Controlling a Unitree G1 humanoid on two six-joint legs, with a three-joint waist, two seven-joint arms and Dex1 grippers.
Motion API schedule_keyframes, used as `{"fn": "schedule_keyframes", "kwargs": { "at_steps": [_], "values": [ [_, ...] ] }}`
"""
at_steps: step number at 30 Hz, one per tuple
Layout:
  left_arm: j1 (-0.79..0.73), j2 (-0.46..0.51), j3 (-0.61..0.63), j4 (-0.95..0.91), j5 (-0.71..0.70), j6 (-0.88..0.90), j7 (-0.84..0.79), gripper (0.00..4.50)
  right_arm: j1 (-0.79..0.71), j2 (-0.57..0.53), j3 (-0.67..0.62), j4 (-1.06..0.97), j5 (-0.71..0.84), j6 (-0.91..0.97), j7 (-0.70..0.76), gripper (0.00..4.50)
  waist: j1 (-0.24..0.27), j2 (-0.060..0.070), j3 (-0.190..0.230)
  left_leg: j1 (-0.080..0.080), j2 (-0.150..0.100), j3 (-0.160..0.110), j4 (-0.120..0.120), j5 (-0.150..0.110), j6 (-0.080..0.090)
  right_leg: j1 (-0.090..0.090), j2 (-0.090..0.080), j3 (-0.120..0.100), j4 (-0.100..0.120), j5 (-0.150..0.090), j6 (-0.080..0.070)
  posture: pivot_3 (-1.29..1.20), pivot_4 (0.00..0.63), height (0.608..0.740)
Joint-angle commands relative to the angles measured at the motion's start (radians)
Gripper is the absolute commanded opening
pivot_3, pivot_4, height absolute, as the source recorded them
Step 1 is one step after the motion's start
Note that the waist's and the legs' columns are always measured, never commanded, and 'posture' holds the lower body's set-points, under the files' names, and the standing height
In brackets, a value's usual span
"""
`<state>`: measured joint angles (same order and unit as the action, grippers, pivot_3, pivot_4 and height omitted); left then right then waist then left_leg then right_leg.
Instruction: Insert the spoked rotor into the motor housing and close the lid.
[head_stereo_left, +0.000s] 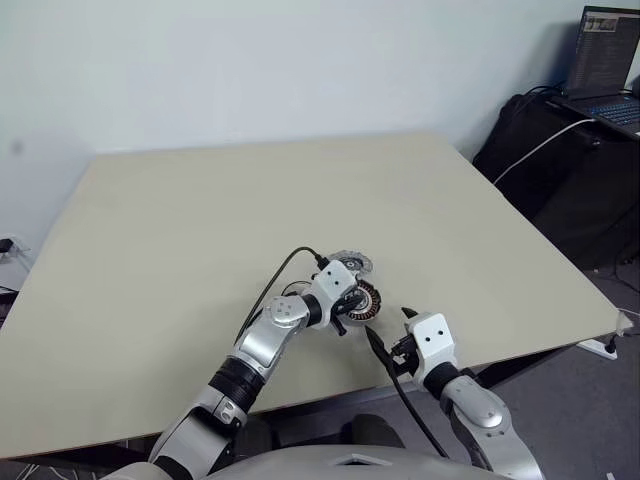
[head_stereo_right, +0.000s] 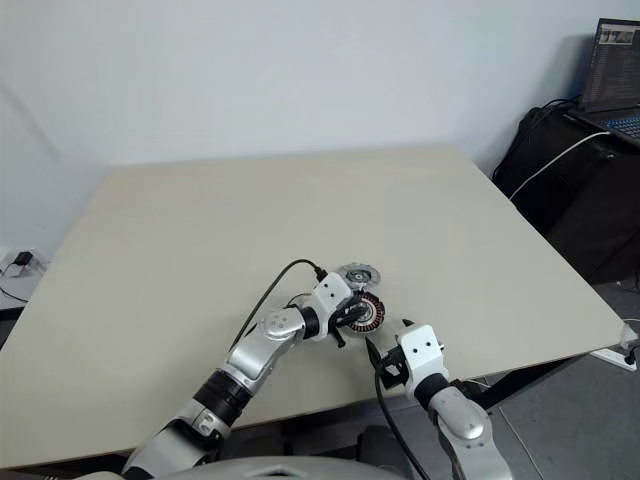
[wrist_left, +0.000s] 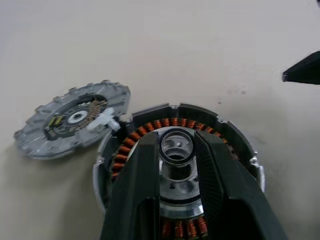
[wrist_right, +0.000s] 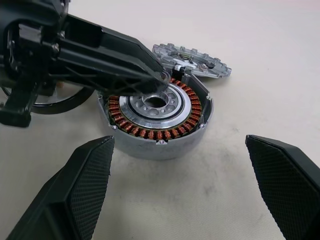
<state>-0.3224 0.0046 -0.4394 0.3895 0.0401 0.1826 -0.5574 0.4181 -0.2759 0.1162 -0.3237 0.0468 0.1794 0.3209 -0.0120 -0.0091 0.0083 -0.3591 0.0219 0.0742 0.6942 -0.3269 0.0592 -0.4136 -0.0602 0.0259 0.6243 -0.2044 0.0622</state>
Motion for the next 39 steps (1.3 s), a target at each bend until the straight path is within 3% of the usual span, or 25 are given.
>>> {"fn": "schedule_keyframes", "kwargs": {
  "at_steps": [1, 20, 21, 24, 30, 33, 37, 39],
  "values": [
    [-0.021, -0.014, -0.003, 0.002, 0.010, -0.014, -0.004, 0.67, -0.010, 0.002, -0.016, -0.041, 0.004, -0.023, -0.006, 4.50, 0.000, 0.000, 0.000, 0.000, 0.000, 0.000, 0.000, 0.000, 0.000, 0.000, 0.000, 0.000, 0.000, 0.000, 0.000, 0.00, 0.000, 0.740],
    [-0.025, -0.027, 0.021, 0.023, 0.013, -0.021, 0.018, 0.67, -0.011, 0.001, -0.022, -0.041, 0.003, -0.024, -0.005, 4.50, 0.000, 0.000, 0.000, 0.000, 0.000, 0.000, 0.000, 0.000, 0.000, 0.000, 0.000, 0.000, 0.000, -0.002, 0.003, 0.00, 0.000, 0.740],
    [-0.024, -0.030, 0.024, 0.020, 0.011, -0.026, 0.020, 1.40, -0.010, 0.001, -0.022, -0.042, 0.003, -0.024, -0.006, 4.50, 0.000, 0.000, 0.000, 0.000, 0.000, 0.000, 0.000, 0.000, 0.000, 0.000, 0.000, 0.000, 0.000, -0.002, 0.003, 0.00, 0.000, 0.740],
    [-0.018, -0.049, 0.053, -0.006, -0.015, -0.053, 0.030, 2.23, -0.008, 0.002, -0.022, -0.043, 0.002, -0.024, -0.007, 4.50, 0.000, 0.000, 0.000, -0.001, 0.000, 0.000, 0.000, 0.000, 0.000, 0.000, 0.000, 0.000, 0.000, -0.002, 0.003, 0.00, 0.000, 0.740],
    [0.056, -0.065, 0.122, -0.252, -0.136, -0.025, 0.010, 2.23, 0.001, 0.002, -0.026, -0.047, 0.004, -0.023, -0.008, 4.50, 0.000, 0.000, 0.000, -0.002, 0.001, -0.001, 0.000, 0.000, 0.000, -0.001, -0.001, -0.001, 0.000, 0.000, -0.001, 0.00, 0.000, 0.740],
    [0.120, -0.045, 0.172, -0.420, -0.198, 0.036, 0.032, 1.61, 0.003, 0.002, -0.024, -0.047, 0.005, -0.021, -0.006, 4.50, -0.001, 0.001, 0.000, -0.002, 0.002, -0.001, 0.000, 0.000, 0.000, -0.001, -0.001, -0.001, 0.000, 0.000, -0.002, 0.00, 0.000, 0.740],
    [0.217, 0.022, 0.252, -0.568, -0.233, 0.067, 0.065, 0.24, -0.010, 0.008, -0.017, -0.046, 0.016, -0.012, 0.003, 4.50, -0.002, 0.002, -0.001, -0.001, 0.002, -0.001, 0.000, 0.000, 0.000, -0.001, 0.000, -0.001, 0.001, 0.000, 0.000, 0.00, 0.000, 0.740],
    [0.263, 0.044, 0.303, -0.597, -0.249, 0.066, 0.091, 0.02, -0.024, 0.013, -0.016, -0.047, 0.026, 0.001, 0.008, 4.50, -0.003, 0.002, 0.000, 0.000, 0.002, -0.001, 0.000, 0.000, 0.000, 0.000, 0.000, -0.001, 0.001, -0.003, 0.003, 0.00, 0.000, 0.740]
  ]
}}
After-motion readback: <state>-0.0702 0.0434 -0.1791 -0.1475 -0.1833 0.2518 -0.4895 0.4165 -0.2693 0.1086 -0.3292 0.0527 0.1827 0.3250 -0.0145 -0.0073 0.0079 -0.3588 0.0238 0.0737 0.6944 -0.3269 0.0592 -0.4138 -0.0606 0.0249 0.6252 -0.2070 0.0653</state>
